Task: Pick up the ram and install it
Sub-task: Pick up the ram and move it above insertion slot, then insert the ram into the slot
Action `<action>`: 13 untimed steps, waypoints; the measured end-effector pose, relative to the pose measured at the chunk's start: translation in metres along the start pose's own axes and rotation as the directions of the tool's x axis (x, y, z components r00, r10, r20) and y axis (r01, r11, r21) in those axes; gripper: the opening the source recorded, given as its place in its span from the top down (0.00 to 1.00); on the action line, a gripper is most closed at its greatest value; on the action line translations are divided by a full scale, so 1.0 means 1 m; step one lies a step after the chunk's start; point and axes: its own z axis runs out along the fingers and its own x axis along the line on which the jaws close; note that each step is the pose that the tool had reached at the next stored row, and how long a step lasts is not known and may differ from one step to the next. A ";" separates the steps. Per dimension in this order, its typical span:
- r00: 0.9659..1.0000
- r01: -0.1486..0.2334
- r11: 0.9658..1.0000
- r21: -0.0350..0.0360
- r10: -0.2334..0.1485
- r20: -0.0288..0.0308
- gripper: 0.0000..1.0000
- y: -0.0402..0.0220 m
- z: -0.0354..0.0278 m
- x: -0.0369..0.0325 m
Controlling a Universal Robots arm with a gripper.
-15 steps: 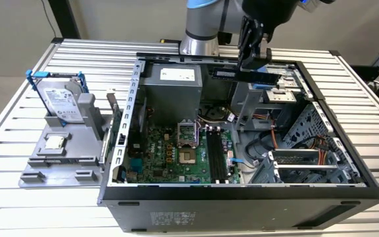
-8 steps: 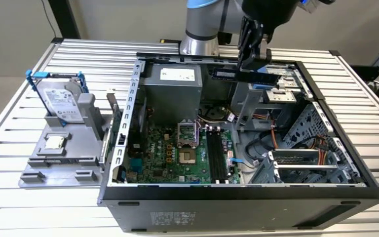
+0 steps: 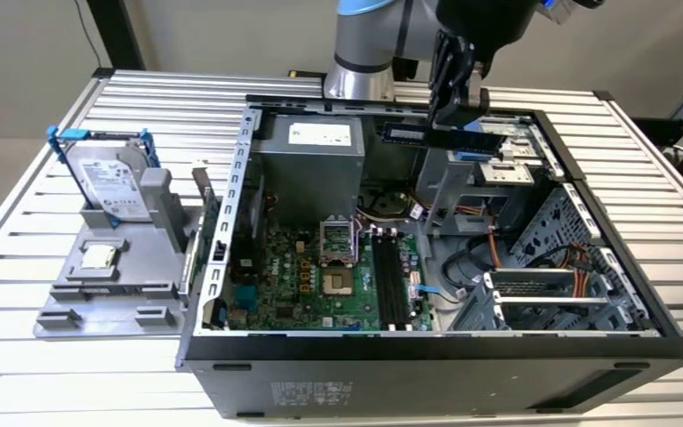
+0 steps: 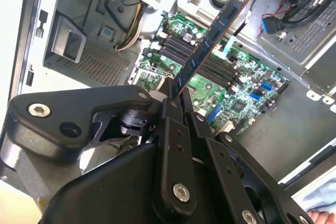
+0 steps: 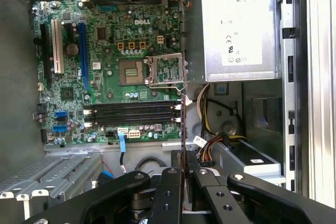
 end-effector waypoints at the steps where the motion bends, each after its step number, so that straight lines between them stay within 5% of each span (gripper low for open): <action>1: 1.000 0.000 1.000 0.000 0.000 0.000 1.00 0.0000 0.0000 0.0001; 13: 1.000 -0.007 1.000 0.000 0.007 0.001 1.00 0.0000 -0.0001 0.0002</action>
